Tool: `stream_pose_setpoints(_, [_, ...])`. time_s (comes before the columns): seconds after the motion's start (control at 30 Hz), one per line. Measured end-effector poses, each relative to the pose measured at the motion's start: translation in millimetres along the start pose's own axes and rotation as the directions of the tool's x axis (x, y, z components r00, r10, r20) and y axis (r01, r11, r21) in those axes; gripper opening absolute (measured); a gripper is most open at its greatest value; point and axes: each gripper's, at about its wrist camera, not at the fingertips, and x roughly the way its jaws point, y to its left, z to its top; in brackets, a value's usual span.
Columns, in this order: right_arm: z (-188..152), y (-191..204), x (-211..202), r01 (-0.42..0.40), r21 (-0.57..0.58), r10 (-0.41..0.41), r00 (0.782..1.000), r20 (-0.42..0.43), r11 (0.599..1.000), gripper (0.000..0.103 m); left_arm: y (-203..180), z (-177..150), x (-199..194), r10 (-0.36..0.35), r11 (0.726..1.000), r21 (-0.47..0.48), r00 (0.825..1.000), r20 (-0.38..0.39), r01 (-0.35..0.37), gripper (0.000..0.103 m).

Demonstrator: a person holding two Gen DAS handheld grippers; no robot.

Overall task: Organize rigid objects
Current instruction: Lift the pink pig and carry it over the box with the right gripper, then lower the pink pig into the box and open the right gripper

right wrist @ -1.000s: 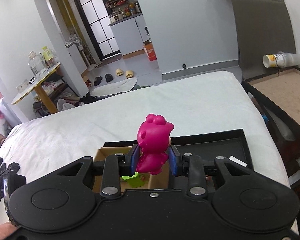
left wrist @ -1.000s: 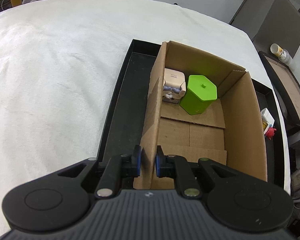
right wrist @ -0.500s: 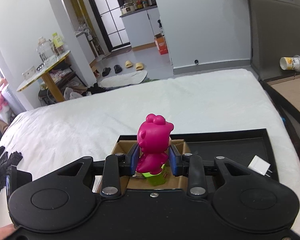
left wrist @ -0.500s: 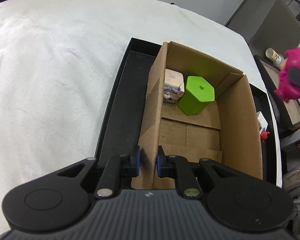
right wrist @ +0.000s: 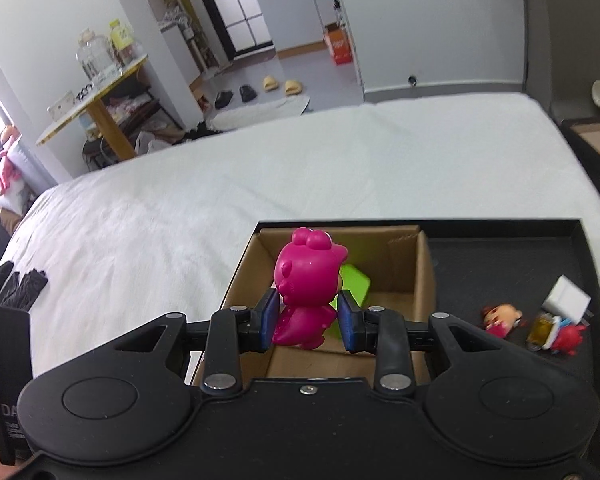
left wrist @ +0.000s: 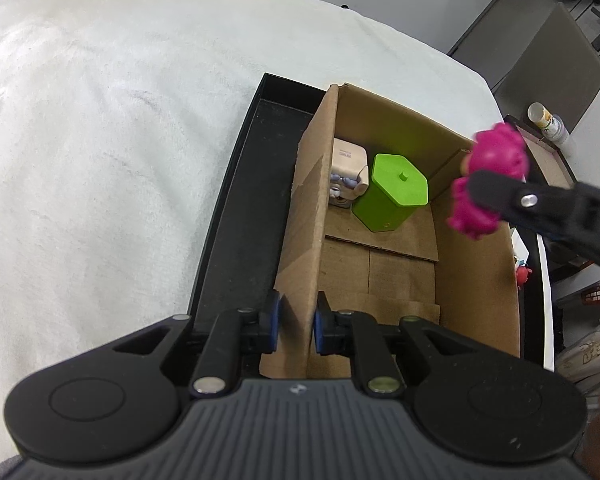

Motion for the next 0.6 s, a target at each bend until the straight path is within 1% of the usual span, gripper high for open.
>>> stream_pose_setpoints(0.27, [-9, 10, 26, -0.033, 0.021, 0.035, 0.995, -0.089, 0.999, 0.032, 3, 1, 0, -0.013, 1.0, -0.011, 1.0, -0.005, 0.013, 0.016])
stream_pose_setpoints(0.5, [-16, 13, 47, -0.033, 0.06, 0.041, 0.988, -0.149, 0.998, 0.032, 7, 3, 0, -0.014, 0.999, -0.028, 1.0, -0.011, 0.014, 0.016])
stream_pose_setpoints(0.6, [-18, 15, 59, -0.016, 0.075, 0.03, 0.981, -0.191, 0.997, 0.032, 8, 4, -1, -0.014, 0.999, -0.04, 1.0, -0.021, 0.013, 0.016])
